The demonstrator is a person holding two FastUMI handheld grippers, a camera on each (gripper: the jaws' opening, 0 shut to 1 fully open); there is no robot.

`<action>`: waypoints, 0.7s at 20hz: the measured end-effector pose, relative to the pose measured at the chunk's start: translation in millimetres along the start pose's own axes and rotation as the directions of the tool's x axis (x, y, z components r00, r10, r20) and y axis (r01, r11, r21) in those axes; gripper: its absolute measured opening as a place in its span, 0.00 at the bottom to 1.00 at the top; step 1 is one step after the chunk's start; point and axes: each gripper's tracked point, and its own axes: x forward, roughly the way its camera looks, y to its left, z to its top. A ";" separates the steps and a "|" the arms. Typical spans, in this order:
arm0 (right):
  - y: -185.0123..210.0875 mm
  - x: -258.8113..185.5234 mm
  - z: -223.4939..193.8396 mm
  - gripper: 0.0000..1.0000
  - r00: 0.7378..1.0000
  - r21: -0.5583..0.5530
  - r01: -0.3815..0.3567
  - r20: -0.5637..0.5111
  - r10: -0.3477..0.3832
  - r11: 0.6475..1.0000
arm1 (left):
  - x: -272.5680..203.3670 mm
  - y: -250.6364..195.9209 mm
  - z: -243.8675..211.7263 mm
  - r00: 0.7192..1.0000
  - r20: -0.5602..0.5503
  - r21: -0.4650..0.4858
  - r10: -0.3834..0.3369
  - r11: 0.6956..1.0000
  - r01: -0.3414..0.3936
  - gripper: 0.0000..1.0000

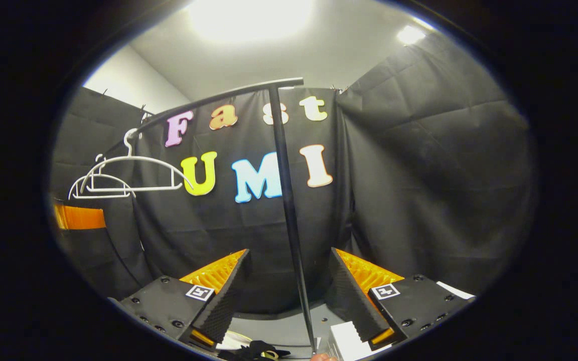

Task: Grasp the clothes on the hanger with both hands and then place them into the laundry hamper below.

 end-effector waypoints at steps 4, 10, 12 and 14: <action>16.3 -4.8 30.9 0.98 0.998 0.025 -0.001 0.061 -0.001 1.000 | -11.6 18.4 18.9 1.000 0.023 -0.005 0.005 1.000 -0.005 0.92; 42.2 -18.0 41.5 0.98 0.999 -0.002 0.015 0.032 -0.015 1.000 | -29.1 66.4 44.1 0.997 0.070 -0.064 0.035 0.997 -0.030 0.92; 49.2 -26.2 41.1 0.98 1.000 0.010 0.017 0.009 -0.017 1.000 | -30.7 89.7 41.9 0.995 0.086 -0.081 0.056 0.995 -0.049 0.92; 51.1 -33.5 43.5 0.98 0.999 0.022 0.034 0.012 -0.034 0.999 | -31.2 102.3 37.6 0.993 0.104 -0.095 0.045 0.995 -0.036 0.92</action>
